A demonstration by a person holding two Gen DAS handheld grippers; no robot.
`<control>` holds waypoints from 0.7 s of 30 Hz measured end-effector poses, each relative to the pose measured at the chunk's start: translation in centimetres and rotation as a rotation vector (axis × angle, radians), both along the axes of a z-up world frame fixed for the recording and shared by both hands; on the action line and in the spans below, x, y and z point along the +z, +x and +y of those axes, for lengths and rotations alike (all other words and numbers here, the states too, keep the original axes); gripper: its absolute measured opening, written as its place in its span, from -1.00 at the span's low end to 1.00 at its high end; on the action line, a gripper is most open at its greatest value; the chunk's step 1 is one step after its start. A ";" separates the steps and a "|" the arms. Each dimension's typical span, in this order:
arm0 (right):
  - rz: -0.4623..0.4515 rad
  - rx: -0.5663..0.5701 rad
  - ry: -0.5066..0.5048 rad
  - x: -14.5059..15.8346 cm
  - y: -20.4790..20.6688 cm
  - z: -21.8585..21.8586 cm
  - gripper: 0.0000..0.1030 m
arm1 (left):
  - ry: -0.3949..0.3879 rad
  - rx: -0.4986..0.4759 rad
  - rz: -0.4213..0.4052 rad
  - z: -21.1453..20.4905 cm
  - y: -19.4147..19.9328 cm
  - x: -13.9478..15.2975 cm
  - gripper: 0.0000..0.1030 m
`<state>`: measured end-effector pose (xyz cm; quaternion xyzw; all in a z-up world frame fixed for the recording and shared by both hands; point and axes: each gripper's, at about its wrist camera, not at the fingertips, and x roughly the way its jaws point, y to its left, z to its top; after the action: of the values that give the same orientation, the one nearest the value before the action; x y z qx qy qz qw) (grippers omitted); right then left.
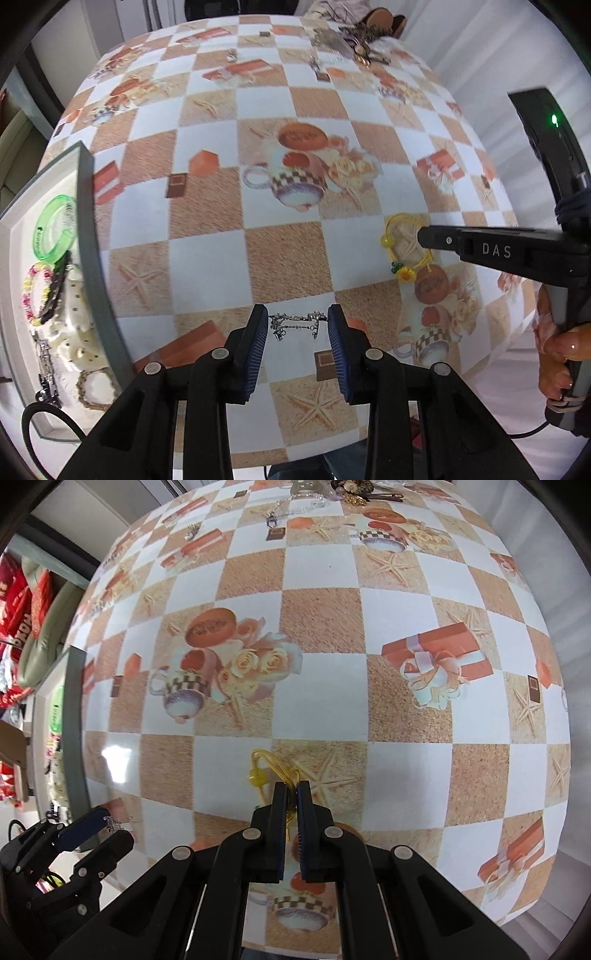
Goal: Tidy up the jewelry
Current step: 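Grasp the yellow hair tie with the right tool while the left tool grasps the silver key clip, then carry the yellow hair tie and silver key clip into the tray and release both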
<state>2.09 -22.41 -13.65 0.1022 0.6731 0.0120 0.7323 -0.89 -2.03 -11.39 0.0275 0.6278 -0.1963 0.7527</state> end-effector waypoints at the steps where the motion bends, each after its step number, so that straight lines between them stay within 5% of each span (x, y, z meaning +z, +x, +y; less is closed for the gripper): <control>1: -0.001 -0.001 0.005 0.3 0.0 0.1 -0.89 | -0.006 0.007 -0.002 0.2 0.1 0.4 -0.26; 21: -0.031 0.045 0.107 5.0 2.4 3.1 -0.89 | -0.007 0.113 -0.071 4.8 2.7 6.6 -0.26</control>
<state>4.48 -19.31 -8.60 0.1257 0.6623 0.0660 0.7357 1.77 2.74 -4.74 -0.0036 0.6006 -0.1548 0.7844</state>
